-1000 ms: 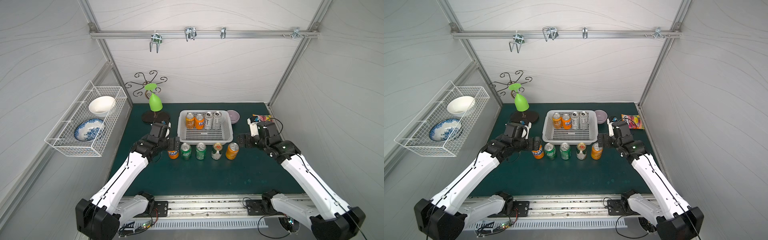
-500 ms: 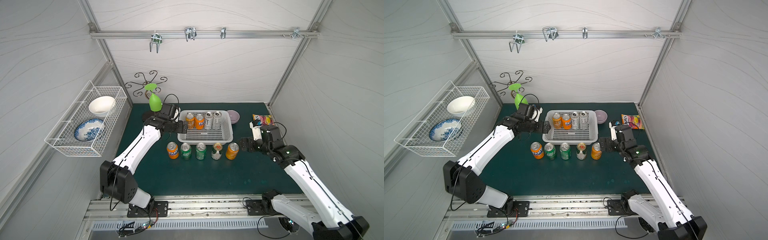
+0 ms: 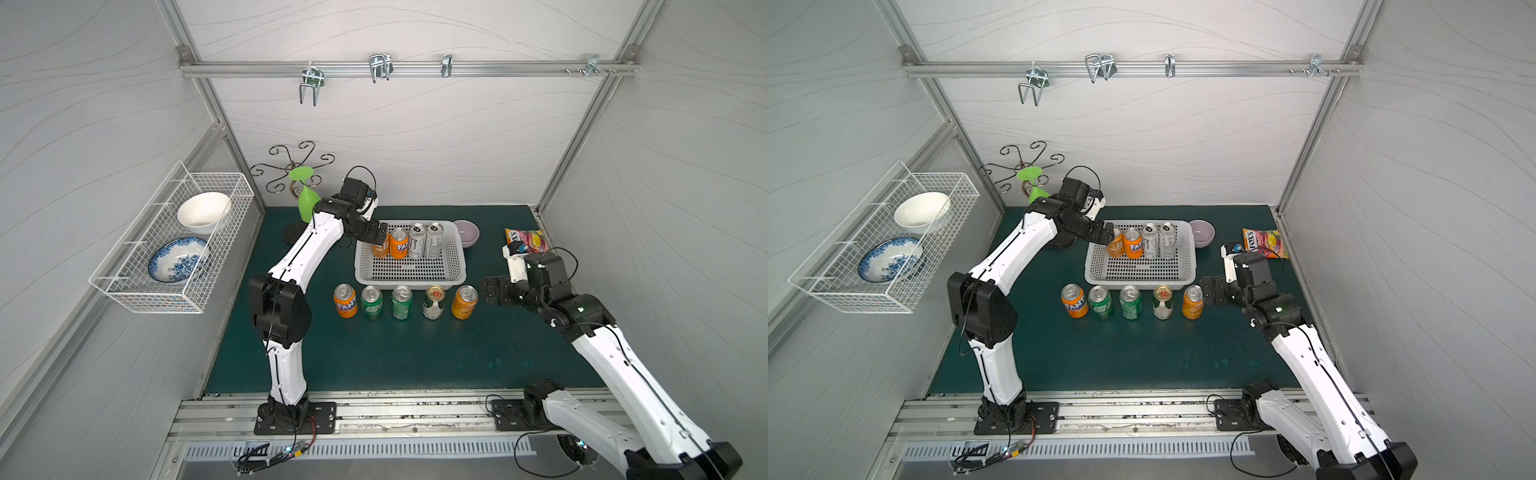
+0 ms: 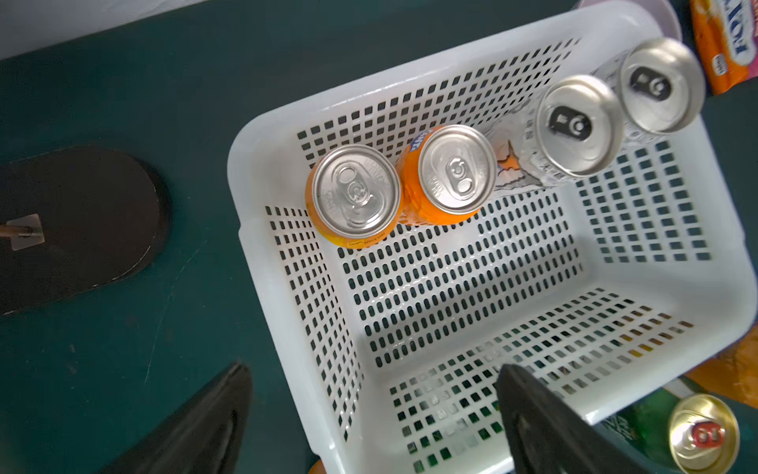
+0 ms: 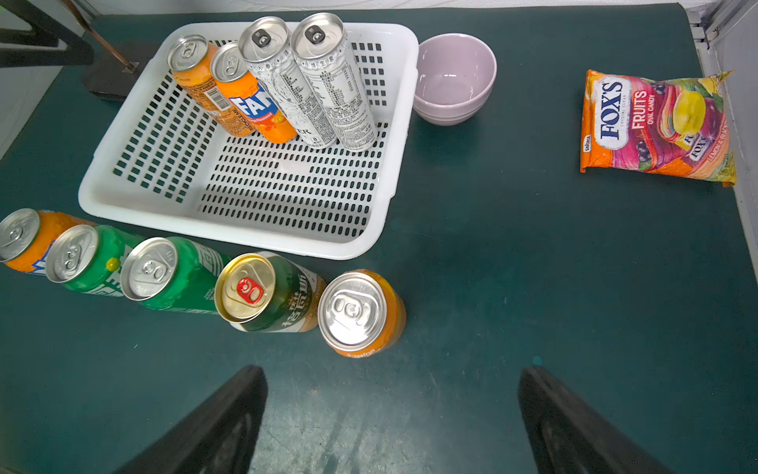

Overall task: Take out the drinks from the basket
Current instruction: Place the drink at the center of the board, then pick up the drink from the basket.

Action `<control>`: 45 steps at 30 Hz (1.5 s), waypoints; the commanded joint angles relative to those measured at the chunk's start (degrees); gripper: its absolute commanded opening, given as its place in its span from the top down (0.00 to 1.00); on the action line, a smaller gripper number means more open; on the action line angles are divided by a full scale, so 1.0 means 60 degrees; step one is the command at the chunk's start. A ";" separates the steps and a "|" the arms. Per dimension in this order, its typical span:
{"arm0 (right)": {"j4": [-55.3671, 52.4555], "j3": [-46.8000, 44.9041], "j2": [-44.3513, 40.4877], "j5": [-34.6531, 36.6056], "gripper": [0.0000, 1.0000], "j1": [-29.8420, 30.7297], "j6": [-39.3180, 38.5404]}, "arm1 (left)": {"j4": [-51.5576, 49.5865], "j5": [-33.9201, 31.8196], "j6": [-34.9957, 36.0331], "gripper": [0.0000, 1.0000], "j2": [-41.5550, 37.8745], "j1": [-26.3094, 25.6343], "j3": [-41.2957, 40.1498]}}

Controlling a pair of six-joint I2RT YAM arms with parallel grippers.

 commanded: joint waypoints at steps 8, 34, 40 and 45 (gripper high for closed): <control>-0.0287 -0.0072 -0.0021 0.0032 0.01 -0.0189 -0.0189 | -0.0643 0.0067 0.2140 0.03 0.1728 0.0073 0.1788; -0.0633 0.0237 0.0048 0.0074 0.01 -0.0439 -0.0263 | -0.0120 0.0696 0.4178 0.04 0.3992 0.0176 0.3459; -0.0749 0.0273 0.0056 0.0102 0.01 -0.0465 -0.0298 | 0.0061 0.0793 0.4245 0.07 0.4305 0.0176 0.3675; -0.0841 0.0266 -0.0005 0.0124 0.01 -0.0485 -0.0281 | 0.0309 0.0993 0.4150 0.12 0.4472 0.0176 0.3666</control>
